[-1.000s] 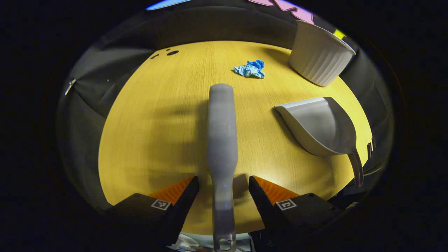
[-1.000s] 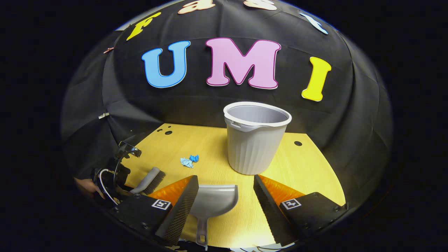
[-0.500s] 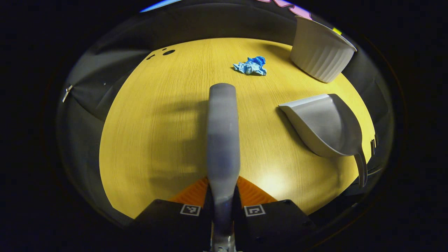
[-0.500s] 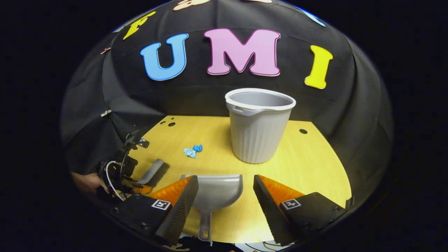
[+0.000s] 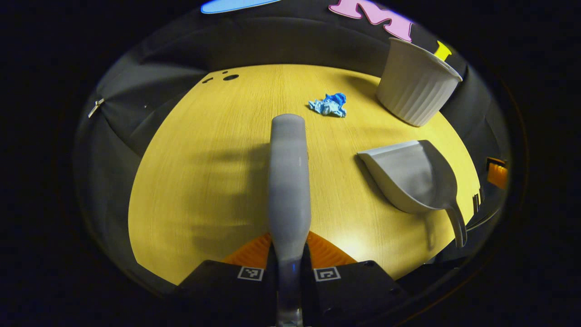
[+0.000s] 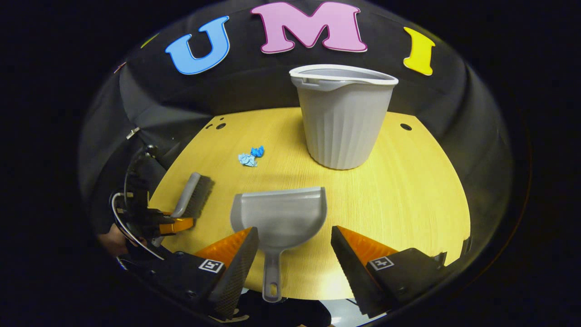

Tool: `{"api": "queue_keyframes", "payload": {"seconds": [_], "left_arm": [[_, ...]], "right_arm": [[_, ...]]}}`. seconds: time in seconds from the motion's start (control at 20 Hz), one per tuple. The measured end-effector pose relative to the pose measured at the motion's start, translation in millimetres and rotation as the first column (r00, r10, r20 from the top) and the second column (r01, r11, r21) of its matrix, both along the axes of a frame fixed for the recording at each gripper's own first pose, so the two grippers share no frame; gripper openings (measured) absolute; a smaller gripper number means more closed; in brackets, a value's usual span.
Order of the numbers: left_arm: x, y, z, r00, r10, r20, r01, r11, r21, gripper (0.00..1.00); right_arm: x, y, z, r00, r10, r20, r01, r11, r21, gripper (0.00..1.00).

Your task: Pick up the small broom and dustpan from the desktop, sweep the trash into the dustpan with the broom, and then empty the trash into the garbage bin.

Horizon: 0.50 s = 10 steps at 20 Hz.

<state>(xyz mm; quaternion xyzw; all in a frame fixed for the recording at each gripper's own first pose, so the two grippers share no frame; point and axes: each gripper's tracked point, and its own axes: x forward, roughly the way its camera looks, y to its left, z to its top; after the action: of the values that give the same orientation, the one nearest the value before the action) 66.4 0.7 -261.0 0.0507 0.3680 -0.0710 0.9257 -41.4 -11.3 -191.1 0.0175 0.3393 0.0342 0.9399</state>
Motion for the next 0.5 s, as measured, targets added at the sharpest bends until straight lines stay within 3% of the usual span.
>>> {"api": "queue_keyframes", "payload": {"seconds": [0.2,0.3,0.5], "left_arm": [[-12,5,26,0.997,-0.019,0.075,0.015,0.998,0.053,0.25],[-23,-2,35,0.995,-0.034,0.089,0.031,0.999,0.034,0.26],[-46,-5,49,0.993,-0.046,0.105,0.044,0.999,0.019,0.26]], "right_arm": [[4,9,-18,0.999,0.032,-0.037,-0.033,0.999,-0.020,0.99],[1,14,-31,0.996,0.024,-0.084,-0.025,1.000,-0.014,0.99],[-7,4,-63,0.985,-0.018,-0.174,-0.002,0.993,-0.116,0.99]]}}
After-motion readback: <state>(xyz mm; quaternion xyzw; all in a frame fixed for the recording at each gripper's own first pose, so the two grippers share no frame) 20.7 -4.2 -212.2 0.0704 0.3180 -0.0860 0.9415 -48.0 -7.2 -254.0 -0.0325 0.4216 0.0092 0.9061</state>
